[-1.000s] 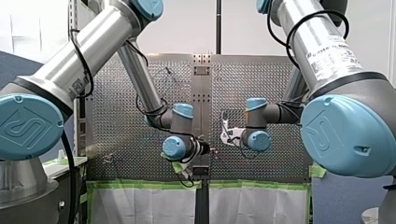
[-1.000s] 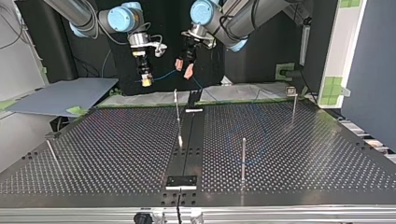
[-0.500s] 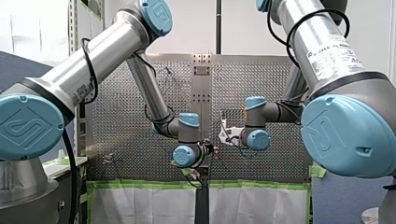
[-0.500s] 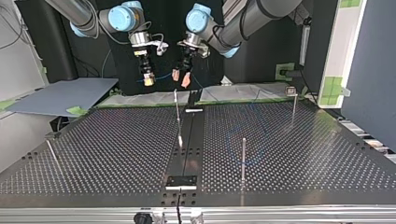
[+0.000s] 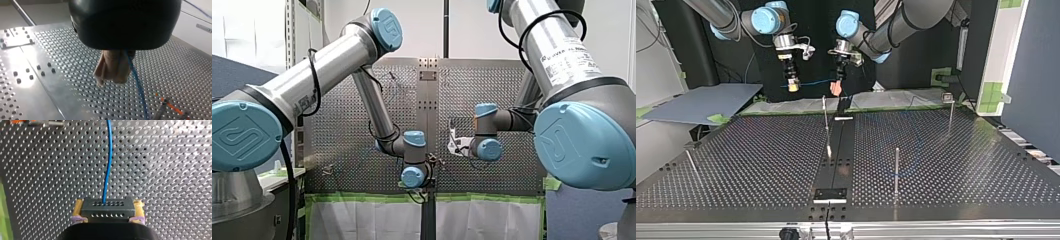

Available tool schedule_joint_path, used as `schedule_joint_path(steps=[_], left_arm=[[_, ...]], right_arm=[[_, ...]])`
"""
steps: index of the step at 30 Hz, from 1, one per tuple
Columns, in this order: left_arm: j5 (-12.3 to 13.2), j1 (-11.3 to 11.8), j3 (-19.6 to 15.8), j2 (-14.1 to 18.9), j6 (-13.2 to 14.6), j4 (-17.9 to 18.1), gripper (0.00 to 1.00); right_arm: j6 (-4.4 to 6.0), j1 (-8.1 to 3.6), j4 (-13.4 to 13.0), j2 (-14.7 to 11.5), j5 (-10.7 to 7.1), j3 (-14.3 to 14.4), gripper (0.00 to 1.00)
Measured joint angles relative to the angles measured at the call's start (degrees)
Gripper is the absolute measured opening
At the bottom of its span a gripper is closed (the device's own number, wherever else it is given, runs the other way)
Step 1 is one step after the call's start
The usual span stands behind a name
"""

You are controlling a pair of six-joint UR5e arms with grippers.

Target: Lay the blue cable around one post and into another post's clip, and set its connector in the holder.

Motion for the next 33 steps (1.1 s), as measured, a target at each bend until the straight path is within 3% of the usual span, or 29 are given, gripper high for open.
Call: schedule_joint_path(steps=[5, 12, 26, 33], left_arm=[[-0.4, -0.2, 0.0, 0.0, 2.6, 2.5, 0.05], [-0.4, -0.5, 0.0, -0.1, 6.1, 1.8, 0.05], [0.9, -0.9, 0.0, -0.4, 13.0, -0.1, 0.05], [3.0, -0.9, 1.9, -3.0, 16.6, -1.9, 0.05]], right_arm=[[-1.05, -0.41, 1.0, 0.1, 2.12, 0.0, 0.00], [-1.27, -1.40, 0.6, 1.9, 3.94, 0.0, 0.00], [-0.50, -4.38, -4.0, 7.1, 4.08, -0.1, 0.00], [-0.07, -5.58, -6.7, 8.8, 3.86, -0.5, 0.00]])
